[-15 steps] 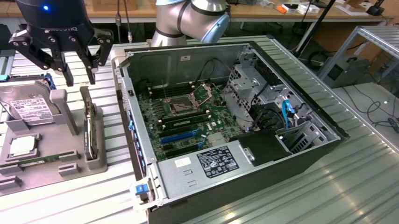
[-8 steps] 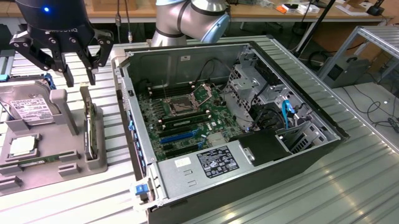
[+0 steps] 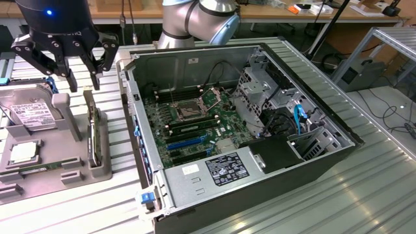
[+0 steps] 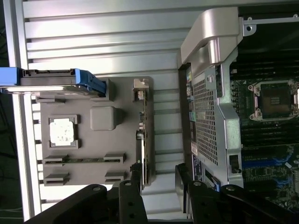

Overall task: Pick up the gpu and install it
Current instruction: 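Pick up the gpu and move the gpu toward the slot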

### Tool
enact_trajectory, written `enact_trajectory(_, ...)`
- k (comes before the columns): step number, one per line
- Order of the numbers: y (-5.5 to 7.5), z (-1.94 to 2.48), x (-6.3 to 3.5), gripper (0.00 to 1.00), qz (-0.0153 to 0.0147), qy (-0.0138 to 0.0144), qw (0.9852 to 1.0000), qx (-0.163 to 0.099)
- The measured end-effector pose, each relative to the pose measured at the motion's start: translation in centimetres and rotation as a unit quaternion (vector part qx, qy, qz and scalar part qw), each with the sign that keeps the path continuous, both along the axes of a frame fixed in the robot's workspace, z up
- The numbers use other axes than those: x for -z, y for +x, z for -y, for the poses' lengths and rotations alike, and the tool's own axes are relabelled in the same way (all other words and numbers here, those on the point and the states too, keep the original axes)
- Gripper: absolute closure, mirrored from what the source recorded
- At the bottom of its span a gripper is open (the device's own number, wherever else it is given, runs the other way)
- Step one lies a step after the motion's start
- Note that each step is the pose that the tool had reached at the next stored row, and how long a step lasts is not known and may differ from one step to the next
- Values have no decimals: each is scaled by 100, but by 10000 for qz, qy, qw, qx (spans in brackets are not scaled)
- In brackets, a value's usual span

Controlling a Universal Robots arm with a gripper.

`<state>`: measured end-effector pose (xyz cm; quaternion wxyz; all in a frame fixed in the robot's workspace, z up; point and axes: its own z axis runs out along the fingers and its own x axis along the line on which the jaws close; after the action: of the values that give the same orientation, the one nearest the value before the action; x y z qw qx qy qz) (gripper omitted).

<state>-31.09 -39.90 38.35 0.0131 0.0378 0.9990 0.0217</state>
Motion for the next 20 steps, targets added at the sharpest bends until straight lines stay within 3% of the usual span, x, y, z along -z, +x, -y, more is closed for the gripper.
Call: enact_trajectory(20,0,0,89,58,0,0,10000,0)
